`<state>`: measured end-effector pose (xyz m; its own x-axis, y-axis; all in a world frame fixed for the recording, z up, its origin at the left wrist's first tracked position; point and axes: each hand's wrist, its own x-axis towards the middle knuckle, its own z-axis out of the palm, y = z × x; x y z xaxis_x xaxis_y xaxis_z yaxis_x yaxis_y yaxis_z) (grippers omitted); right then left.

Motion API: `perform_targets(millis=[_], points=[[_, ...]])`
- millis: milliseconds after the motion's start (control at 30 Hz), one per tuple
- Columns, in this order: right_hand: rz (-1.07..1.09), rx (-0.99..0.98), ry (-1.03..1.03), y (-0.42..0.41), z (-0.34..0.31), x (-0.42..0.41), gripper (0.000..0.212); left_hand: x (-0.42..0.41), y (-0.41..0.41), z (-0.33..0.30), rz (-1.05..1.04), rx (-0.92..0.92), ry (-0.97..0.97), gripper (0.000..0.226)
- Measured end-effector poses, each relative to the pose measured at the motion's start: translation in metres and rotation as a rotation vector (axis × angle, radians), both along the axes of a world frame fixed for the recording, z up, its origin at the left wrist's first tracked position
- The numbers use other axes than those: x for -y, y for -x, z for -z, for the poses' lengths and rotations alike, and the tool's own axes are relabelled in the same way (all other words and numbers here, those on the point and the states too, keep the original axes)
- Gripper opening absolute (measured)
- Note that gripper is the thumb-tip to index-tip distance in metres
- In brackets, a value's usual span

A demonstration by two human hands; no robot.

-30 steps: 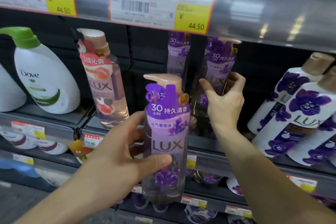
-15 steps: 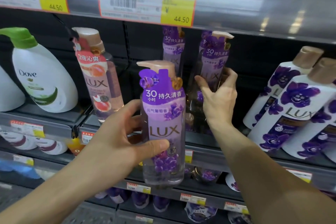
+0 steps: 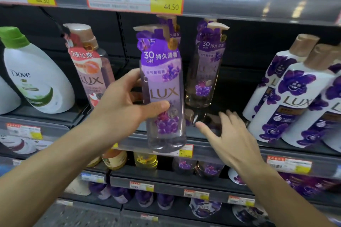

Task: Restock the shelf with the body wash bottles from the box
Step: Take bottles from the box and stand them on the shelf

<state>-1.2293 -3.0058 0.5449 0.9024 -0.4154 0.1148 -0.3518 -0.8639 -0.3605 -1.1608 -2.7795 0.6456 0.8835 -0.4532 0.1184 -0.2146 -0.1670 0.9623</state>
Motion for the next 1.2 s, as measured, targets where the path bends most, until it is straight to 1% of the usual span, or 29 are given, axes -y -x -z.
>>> perform_targets(millis=[67,133,267,367,433,600,800,900,1000,1033,1100,1200], points=[[-0.018,-0.028,0.108,0.001,0.006,0.003,0.101,0.007,-0.007,0.0,-0.025,-0.026,0.021,0.047],[-0.016,-0.018,0.163,0.001,0.009,0.003,0.102,0.012,-0.015,0.001,-0.065,-0.045,0.035,0.046],[-0.017,-0.01,0.198,0.003,0.012,0.002,0.107,0.024,-0.029,0.002,-0.167,-0.066,0.058,0.044],[-0.016,-0.002,0.218,0.004,0.013,0.002,0.108,0.036,-0.041,0.001,-0.212,-0.039,0.058,0.037],[-0.028,-0.019,0.209,0.005,0.012,0.003,0.111,0.043,-0.048,0.002,-0.217,-0.009,0.047,0.04],[-0.039,-0.035,0.211,0.006,0.009,0.002,0.116,0.048,-0.068,0.012,-0.17,0.103,-0.055,0.052],[-0.036,-0.037,0.228,0.006,0.01,0.0,0.114,0.043,-0.086,0.019,-0.088,0.196,-0.141,0.065],[-0.028,-0.022,0.235,0.005,0.009,0.0,0.114,0.044,-0.086,0.024,-0.122,0.228,-0.161,0.075],[-0.016,-0.022,0.236,0.005,0.009,0.0,0.114,0.05,-0.083,0.042,-0.259,0.24,-0.241,0.086],[-0.014,-0.024,0.238,0.005,0.01,-0.001,0.114,0.053,-0.083,0.048,-0.293,0.238,-0.275,0.086],[-0.013,-0.027,0.241,0.005,0.01,-0.001,0.114,0.058,-0.083,0.054,-0.328,0.242,-0.316,0.078],[-0.016,-0.025,0.242,0.005,0.01,0.0,0.114,0.062,-0.085,0.053,-0.344,0.257,-0.356,0.07]])
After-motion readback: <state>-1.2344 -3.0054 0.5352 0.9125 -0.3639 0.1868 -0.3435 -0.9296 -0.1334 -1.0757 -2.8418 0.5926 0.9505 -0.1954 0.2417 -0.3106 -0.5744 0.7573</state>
